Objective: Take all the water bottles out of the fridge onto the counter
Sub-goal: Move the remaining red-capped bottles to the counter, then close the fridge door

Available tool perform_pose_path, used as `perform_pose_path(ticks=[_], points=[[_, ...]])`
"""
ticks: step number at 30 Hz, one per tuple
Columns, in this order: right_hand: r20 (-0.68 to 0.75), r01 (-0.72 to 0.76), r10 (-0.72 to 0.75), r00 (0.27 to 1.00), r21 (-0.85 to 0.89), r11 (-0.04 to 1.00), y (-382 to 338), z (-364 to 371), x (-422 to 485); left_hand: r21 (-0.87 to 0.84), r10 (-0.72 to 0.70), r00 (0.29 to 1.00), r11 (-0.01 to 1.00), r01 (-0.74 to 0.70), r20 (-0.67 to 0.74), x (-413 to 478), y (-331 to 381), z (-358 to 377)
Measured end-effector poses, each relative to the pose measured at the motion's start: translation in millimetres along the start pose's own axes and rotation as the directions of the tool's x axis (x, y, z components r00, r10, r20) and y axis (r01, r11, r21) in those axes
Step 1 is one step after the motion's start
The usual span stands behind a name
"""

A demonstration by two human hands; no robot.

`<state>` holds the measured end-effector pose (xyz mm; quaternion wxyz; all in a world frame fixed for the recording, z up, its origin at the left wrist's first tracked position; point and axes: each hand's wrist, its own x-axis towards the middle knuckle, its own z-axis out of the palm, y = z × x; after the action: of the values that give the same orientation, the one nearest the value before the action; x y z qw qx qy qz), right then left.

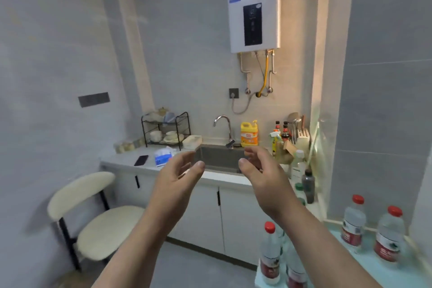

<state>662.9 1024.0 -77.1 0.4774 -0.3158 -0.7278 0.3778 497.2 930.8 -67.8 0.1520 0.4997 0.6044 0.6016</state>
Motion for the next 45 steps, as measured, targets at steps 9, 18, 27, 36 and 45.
perform_pose_path(ticks=[9, 18, 27, 36, 45], points=[[0.335, 0.140, -0.205, 0.920, 0.206, 0.968, -115, 172, -38, 0.133, 0.028, 0.918, 0.991, 0.027, -0.396, -84, 29, -192], [0.481, 0.146, -0.314, 0.818, 0.354, 0.924, -203, 288, -91, 0.290, 0.116, 0.830, 0.955, 0.058, -0.546, -157, 65, -325], [0.530, 0.102, -0.359, 0.768, 0.451, 0.886, -259, 363, -66, 0.466, 0.194, 0.780, 0.874, 0.138, -0.595, -156, 87, -389], [0.707, -0.123, -0.391, 0.589, 0.556, 0.822, -280, 439, -15, 0.543, 0.242, 0.665, 0.787, 0.291, -0.707, -150, 86, -425], [0.650, -0.216, -0.472, 0.595, 0.695, 0.685, -269, 461, -23, 0.577, 0.264, 0.589, 0.688, 0.439, -0.763, -164, 84, -434]])
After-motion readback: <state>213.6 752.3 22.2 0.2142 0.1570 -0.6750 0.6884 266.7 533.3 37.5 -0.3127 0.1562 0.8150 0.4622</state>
